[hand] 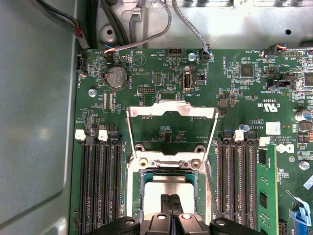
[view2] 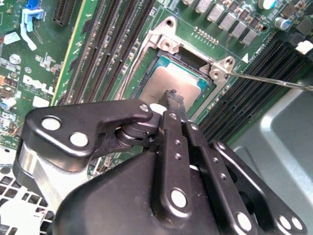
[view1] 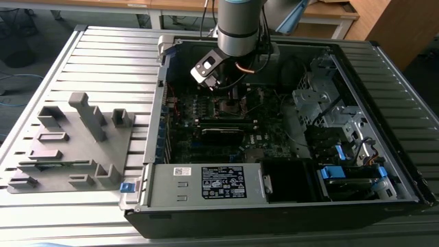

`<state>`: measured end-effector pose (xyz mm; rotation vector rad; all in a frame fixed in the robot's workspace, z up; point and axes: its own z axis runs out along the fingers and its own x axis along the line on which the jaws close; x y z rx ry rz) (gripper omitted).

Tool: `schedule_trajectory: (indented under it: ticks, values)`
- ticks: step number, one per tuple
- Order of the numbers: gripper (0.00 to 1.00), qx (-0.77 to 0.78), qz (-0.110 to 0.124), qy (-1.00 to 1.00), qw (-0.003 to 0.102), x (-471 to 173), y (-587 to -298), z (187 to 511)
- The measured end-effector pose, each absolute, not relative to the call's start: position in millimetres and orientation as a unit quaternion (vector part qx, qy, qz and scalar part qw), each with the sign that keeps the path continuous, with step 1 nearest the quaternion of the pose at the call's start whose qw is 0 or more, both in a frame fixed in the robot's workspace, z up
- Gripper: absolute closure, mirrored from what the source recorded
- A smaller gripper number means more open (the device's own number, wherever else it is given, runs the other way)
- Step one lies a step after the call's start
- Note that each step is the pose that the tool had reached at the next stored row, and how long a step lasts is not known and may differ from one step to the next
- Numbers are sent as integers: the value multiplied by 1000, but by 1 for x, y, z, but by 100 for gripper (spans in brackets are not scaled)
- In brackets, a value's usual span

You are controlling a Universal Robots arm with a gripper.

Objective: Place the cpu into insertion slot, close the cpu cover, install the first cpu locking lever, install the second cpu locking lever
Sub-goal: 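Place the cpu into insertion slot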

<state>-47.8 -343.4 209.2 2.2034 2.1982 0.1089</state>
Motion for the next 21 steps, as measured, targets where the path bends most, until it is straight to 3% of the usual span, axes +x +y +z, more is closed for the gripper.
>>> schedule_trajectory:
  ticks: [2, 21]
  values:
    - [89, 708, 30, 706, 9, -48, -343, 209]
    - [89, 708, 29, 706, 8, -48, -344, 200]
